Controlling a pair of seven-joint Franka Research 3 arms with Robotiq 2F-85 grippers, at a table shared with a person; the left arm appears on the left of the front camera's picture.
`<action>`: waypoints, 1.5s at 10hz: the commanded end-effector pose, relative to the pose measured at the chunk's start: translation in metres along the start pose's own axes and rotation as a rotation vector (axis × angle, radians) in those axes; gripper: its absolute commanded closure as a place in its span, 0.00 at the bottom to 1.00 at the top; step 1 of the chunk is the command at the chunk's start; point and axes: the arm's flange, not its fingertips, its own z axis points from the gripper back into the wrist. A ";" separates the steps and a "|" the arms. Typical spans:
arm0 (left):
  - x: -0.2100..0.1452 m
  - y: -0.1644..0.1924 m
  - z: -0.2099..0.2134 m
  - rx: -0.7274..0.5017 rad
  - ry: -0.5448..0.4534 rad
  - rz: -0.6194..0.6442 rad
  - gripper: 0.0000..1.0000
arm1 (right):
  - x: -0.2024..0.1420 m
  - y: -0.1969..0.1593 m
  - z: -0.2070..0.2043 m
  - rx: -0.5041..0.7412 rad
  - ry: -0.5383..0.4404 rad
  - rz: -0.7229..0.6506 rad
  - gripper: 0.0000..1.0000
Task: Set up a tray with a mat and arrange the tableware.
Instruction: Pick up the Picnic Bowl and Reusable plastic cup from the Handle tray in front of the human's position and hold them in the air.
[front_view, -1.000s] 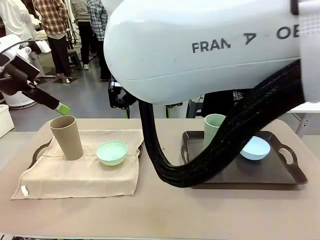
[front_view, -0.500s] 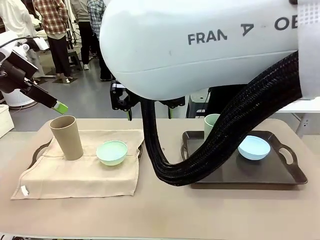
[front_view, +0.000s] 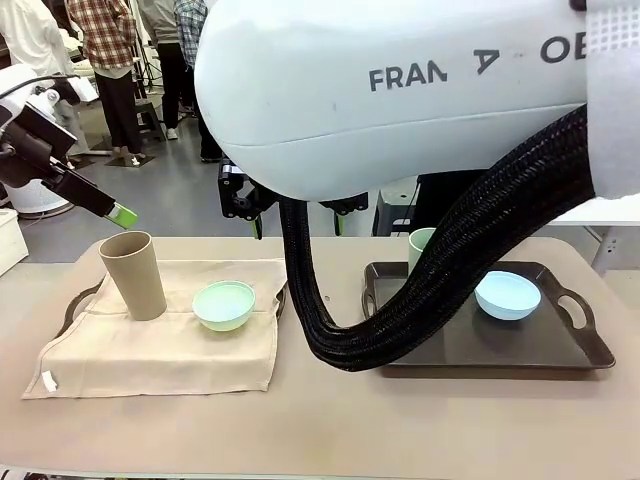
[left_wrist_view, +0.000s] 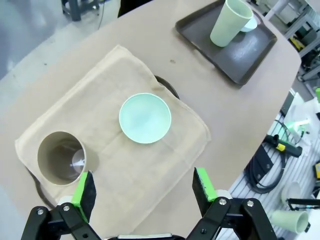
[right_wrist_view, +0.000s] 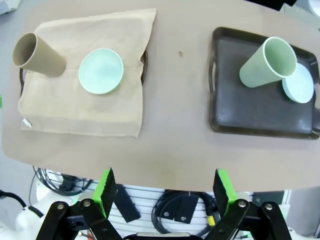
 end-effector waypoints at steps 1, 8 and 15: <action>0.000 -0.002 -0.001 0.022 0.006 0.019 0.00 | -0.003 -0.001 -0.003 0.012 -0.009 -0.018 0.00; 0.041 -0.025 0.025 0.201 0.614 0.211 0.00 | -0.027 -0.204 0.039 0.168 0.388 -0.014 0.00; 0.021 0.030 0.044 -0.253 0.343 0.333 0.00 | 0.005 -0.284 0.036 0.713 0.306 -0.137 0.00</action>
